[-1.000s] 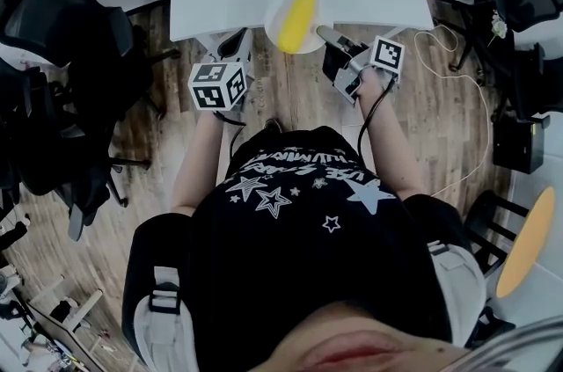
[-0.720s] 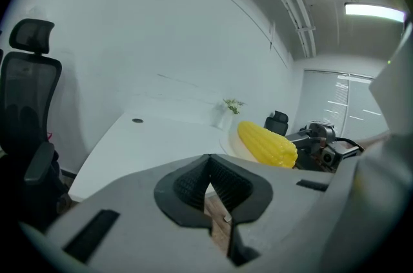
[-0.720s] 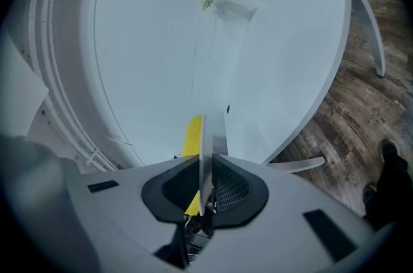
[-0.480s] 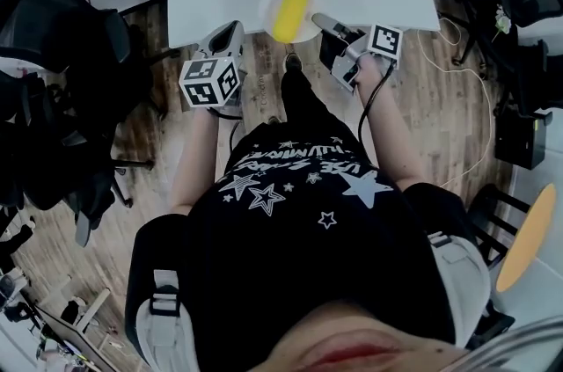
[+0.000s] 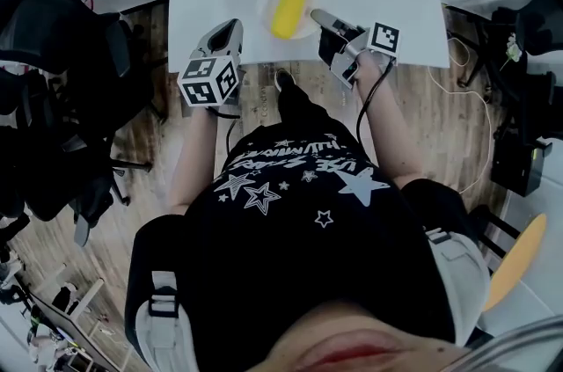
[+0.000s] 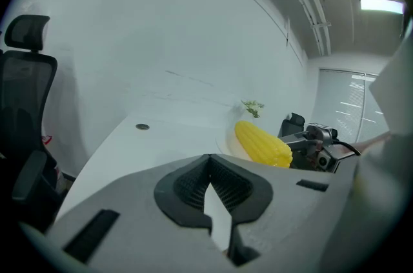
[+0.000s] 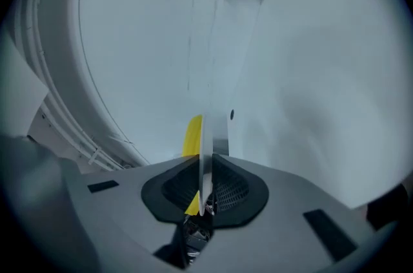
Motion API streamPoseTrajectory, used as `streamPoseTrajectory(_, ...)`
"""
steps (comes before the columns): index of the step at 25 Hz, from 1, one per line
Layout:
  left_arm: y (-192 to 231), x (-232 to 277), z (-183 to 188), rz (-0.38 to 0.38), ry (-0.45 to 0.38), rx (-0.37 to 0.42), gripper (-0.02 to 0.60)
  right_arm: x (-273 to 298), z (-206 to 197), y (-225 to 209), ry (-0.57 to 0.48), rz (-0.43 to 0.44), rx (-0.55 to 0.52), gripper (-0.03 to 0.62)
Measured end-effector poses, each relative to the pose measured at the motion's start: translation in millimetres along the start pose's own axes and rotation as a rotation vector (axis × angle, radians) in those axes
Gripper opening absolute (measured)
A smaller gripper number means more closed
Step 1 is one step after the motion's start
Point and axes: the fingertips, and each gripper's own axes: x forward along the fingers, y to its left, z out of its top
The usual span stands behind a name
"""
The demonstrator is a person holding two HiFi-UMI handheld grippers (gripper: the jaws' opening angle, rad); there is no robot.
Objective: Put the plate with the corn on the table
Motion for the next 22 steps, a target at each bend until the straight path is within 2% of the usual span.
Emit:
streamPoseTrajectory(11,33,75,29,0.065,0.027,-0.022,0.006,52,76,-14,0.087,0.013,-0.035,0.043)
streamPoseTrajectory(22,54,124,46,0.123,0.041,-0.035,0.006,96,115,-36,0.177,0.016,-0.033,0.043)
